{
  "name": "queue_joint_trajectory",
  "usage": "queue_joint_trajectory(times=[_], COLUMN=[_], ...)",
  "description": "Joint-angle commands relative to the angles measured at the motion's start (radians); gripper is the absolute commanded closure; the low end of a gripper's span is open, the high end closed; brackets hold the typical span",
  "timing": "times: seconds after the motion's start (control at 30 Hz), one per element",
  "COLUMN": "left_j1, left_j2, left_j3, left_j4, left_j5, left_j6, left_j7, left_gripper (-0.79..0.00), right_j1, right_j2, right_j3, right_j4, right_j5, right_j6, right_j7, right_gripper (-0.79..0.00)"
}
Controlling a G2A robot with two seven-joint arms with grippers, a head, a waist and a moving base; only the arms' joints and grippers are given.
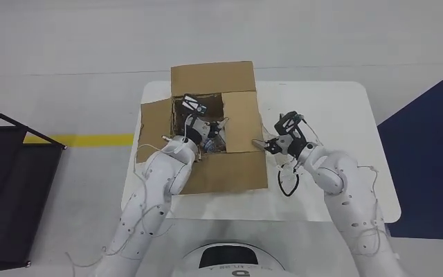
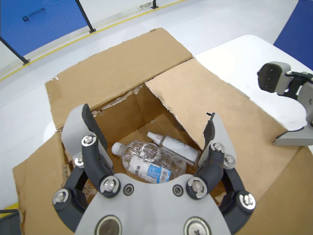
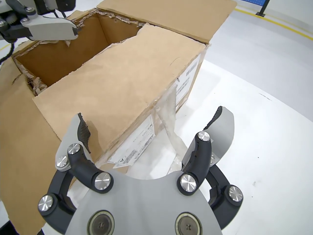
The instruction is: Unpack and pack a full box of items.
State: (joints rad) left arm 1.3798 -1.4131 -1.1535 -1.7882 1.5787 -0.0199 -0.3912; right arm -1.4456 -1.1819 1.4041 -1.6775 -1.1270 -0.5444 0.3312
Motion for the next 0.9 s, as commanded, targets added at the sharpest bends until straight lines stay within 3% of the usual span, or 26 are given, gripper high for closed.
queue_joint_trajectory(times=[0.0,0.23,0.4,0.57,0.87], left_j1=[0.008,-0.003,-0.028,-0.057,-0.106], left_j2=[0.004,0.004,-0.003,-0.012,-0.03], left_j3=[-0.002,-0.003,0.019,0.039,0.037], left_j4=[0.009,0.1,0.146,0.164,0.082], left_j5=[0.097,0.161,0.161,0.115,-0.177], left_j6=[0.036,0.069,0.081,0.078,0.017], left_j7=[0.012,0.011,0.007,-0.016,-0.113], left_gripper=[-0.785,-0.785,-0.785,-0.785,-0.785], right_j1=[-0.009,-0.028,0.029,0.055,0.022], right_j2=[0.002,0.007,0.0,-0.007,-0.001], right_j3=[0.018,0.088,0.011,-0.057,-0.049], right_j4=[0.001,0.021,0.098,0.122,0.102], right_j5=[0.01,0.034,-0.051,-0.075,-0.018], right_j6=[0.003,0.093,0.142,0.123,0.041], right_j7=[-0.027,-0.114,-0.077,-0.09,-0.136], right_gripper=[-0.785,-0.785,-0.785,-0.785,-0.785])
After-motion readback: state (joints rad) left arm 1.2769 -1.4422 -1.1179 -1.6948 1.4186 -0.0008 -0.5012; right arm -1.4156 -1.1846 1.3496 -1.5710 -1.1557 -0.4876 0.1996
